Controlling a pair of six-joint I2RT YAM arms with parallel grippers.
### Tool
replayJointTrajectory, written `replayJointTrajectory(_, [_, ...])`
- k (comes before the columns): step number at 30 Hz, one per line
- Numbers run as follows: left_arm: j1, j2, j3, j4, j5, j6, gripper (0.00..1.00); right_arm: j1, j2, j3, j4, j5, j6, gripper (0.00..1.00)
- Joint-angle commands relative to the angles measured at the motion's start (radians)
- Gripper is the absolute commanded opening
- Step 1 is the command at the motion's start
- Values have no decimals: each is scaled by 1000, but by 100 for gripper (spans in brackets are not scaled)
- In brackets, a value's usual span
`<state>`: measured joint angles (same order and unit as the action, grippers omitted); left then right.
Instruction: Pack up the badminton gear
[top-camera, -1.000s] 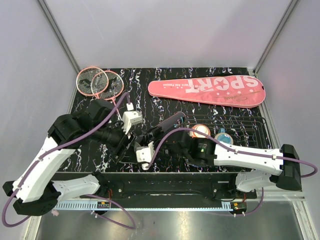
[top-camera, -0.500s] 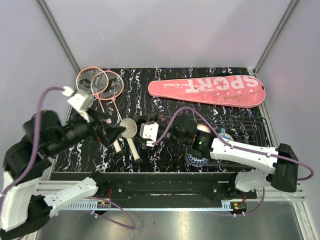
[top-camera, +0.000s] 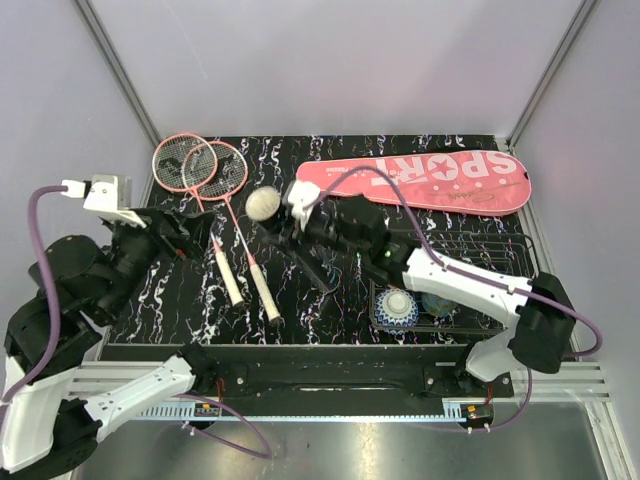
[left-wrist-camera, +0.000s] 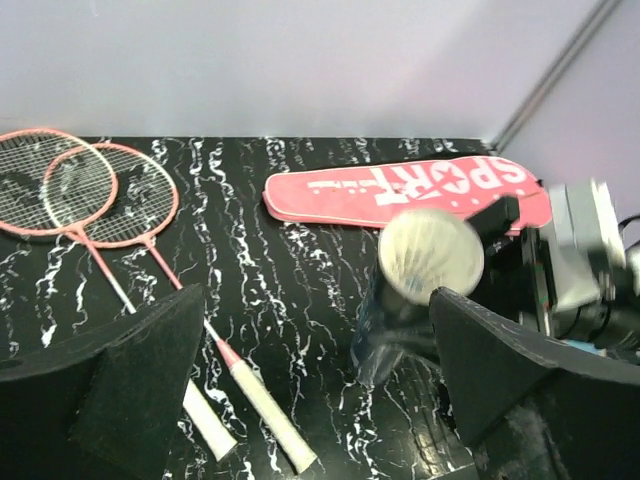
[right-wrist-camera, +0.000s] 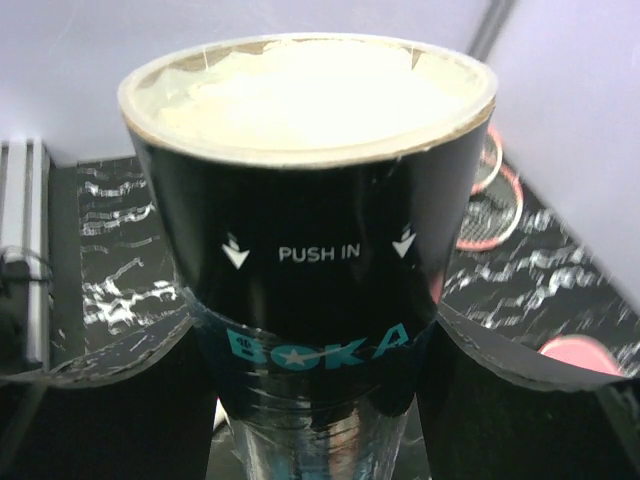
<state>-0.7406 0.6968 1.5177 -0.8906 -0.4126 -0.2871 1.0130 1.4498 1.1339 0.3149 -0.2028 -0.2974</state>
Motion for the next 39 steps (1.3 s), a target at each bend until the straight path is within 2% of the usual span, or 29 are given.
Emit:
replayJointTrajectory(1, [4,73,-31,-5,-94,-18,99,-118,75,229,-238,77,378,25])
replayJointTrajectory(4, [3,107,-70,1,-89,-20,99,-224,153,314,-425,79,564,29])
replayJointTrajectory(6, [3,124,-100,24,-71,-24,99,-305,197,345,-479,28,673,29])
replayJointTrajectory(10, [6,151,-136,56,-29,-34,99,-404,378,505,-704,-38,776,29])
replayJointTrajectory(12, [9,171,-155,55,-17,-40,99,-436,441,552,-763,-118,816,27])
replayJointTrajectory(13, [15,178,-163,53,-12,-47,99,-447,484,572,-796,-127,814,29])
replayJointTrajectory(16, [30,179,-204,55,-2,-72,99,-449,541,589,-868,-64,810,32])
replayJointTrajectory(18, [38,161,-249,85,26,-81,99,-450,557,586,-878,-38,810,33])
replayJointTrajectory(24, [101,179,-297,125,125,-92,99,-449,618,579,-882,71,905,45])
replayJointTrajectory(29, [147,182,-327,154,205,-112,99,-449,685,593,-853,75,981,47])
replayJointTrajectory(33, [165,150,-355,176,215,-122,99,-447,736,583,-853,100,968,48])
replayJointTrajectory(35, [171,136,-364,186,222,-119,99,-442,730,567,-852,140,943,51])
replayJointTrajectory(39, [194,155,-375,205,256,-119,99,-439,736,569,-847,123,913,63])
